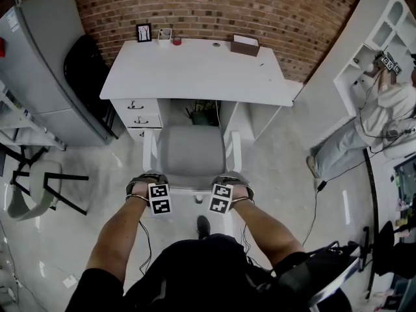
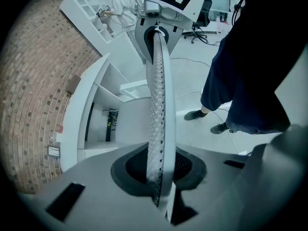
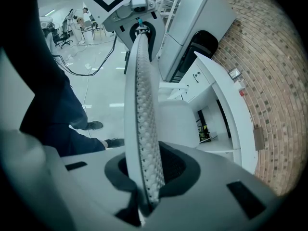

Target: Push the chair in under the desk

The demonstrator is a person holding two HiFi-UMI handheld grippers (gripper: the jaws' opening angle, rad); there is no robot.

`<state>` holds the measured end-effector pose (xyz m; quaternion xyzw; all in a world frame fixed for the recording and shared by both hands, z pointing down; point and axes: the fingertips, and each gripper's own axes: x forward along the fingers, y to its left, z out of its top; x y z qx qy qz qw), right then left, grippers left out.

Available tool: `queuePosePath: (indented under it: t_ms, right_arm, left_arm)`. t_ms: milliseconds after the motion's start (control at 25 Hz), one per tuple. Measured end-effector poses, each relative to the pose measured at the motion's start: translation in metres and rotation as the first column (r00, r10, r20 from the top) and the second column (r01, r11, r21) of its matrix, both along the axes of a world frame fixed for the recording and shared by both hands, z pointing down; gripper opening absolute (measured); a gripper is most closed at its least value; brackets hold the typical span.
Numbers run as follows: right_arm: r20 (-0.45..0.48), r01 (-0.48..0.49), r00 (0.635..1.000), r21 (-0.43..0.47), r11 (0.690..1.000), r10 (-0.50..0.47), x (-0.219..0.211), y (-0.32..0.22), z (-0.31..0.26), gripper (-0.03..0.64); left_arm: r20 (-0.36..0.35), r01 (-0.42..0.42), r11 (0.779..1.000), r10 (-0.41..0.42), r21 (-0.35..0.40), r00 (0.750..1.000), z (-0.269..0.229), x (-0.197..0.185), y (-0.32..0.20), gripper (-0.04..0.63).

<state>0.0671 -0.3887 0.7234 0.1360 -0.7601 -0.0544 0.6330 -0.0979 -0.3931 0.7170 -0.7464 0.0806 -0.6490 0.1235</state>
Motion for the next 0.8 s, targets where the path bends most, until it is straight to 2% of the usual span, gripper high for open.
queuePosePath:
  t_ms: [800]
  right_arm:
    - [0.002,0.033,0.999,0.014,0.999,-0.033,0.006,-0.072,0.003,0.054]
  left_arm:
    - [0.025,0.042,0.999,-0.043,0.027,0.999,0.005,0.006,-0.071,0.061]
